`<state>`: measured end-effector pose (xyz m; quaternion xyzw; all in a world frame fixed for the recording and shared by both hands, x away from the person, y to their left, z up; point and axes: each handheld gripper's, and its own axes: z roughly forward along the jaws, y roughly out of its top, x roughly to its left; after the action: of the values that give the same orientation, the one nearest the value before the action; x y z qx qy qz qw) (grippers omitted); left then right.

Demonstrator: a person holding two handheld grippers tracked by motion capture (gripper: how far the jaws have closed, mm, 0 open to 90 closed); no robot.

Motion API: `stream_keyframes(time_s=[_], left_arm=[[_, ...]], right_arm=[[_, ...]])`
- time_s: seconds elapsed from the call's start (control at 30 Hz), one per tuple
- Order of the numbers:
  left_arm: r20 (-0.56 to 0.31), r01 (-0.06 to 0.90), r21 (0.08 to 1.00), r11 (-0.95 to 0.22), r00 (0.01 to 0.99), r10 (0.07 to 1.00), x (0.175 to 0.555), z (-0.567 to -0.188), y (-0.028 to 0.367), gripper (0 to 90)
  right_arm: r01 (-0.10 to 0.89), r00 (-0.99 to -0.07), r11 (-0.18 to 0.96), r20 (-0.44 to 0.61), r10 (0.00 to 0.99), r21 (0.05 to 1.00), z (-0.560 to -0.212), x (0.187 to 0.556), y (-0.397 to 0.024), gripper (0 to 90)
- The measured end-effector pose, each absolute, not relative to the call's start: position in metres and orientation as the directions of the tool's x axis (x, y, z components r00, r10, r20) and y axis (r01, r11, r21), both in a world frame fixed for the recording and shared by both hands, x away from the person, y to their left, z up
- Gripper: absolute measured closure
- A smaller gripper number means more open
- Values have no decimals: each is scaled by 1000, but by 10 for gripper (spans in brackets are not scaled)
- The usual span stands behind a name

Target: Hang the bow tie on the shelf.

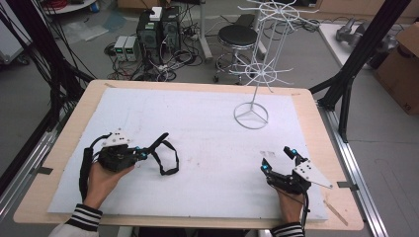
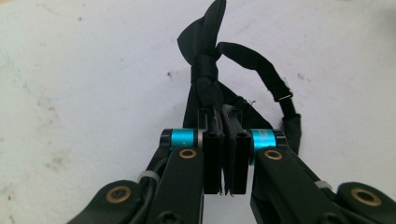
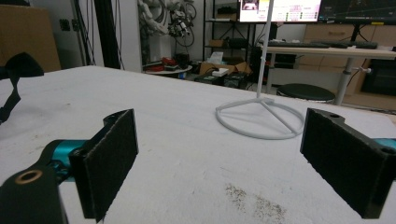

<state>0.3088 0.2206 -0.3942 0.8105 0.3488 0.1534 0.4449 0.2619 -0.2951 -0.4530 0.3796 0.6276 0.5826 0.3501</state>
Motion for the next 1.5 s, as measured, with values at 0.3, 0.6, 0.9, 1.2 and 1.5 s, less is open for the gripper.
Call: stream_keyframes(time_s=[0.3,0.6,0.9,1.2,1.5], left_arm=[[-92,405,865,-295,708,701,318,-383,210,871],[-88,353,896,-269,735,673,327,-364,189,870],[-121,316,927,-202,761,637,338,-352,168,870],[-129,294,940,-173,776,617,352,-344,144,870],[-112,270,945,-184,797,593,365,-332,123,870]], right_arm=[[65,-467,35,-1,884,997,-453,262,-296,103],[70,-467,34,2,884,997,-453,262,-295,102],[67,-465,35,0,885,997,-453,262,-295,103],[67,-464,34,1,886,997,-453,262,-295,103],[72,-464,35,2,886,997,-453,262,-295,103]])
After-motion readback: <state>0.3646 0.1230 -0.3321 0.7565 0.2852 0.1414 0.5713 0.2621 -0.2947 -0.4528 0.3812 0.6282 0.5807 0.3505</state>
